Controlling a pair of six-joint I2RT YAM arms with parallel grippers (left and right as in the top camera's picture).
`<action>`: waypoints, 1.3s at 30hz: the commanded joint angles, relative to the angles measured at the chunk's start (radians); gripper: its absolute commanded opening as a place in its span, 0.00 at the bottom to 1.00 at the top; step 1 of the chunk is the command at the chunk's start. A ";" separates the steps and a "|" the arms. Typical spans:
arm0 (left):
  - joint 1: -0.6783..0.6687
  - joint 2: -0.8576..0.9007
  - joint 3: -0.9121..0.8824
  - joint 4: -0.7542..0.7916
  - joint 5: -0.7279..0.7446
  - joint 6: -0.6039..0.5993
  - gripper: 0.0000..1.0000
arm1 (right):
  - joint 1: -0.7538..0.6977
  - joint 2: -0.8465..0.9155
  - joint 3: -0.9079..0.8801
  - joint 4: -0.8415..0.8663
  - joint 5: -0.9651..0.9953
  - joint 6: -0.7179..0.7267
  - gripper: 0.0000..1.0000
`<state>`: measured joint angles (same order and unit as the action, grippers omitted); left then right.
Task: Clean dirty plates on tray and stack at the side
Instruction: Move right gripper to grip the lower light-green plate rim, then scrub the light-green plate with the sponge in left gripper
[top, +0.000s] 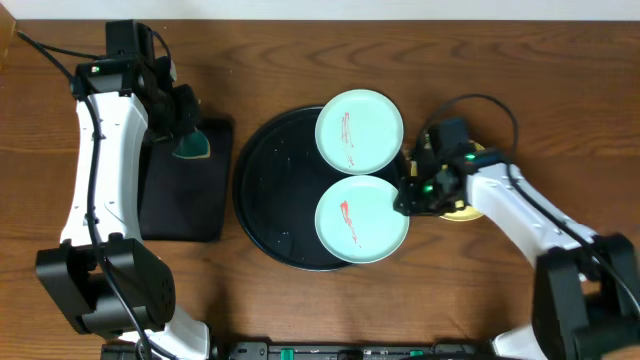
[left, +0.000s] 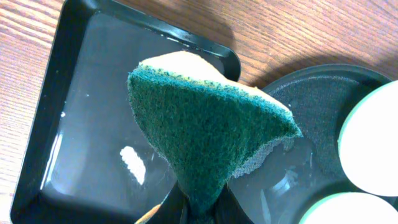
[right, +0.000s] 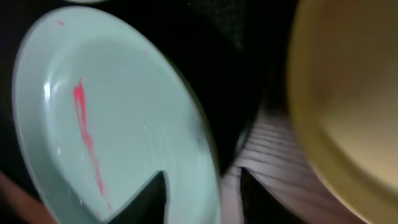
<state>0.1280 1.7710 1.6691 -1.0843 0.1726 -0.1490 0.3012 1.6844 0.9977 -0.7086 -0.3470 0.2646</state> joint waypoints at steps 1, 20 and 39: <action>-0.001 0.002 -0.002 0.000 -0.013 0.015 0.07 | 0.048 0.059 -0.004 0.010 -0.009 0.068 0.19; -0.002 0.002 -0.008 0.000 -0.013 0.017 0.07 | 0.230 0.051 0.032 0.216 0.008 0.253 0.01; -0.201 0.006 -0.039 -0.075 0.029 -0.028 0.08 | 0.254 0.151 0.032 0.271 0.052 0.288 0.05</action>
<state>-0.0505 1.7714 1.6581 -1.1439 0.1825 -0.1532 0.5587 1.8320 1.0191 -0.4358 -0.3157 0.5442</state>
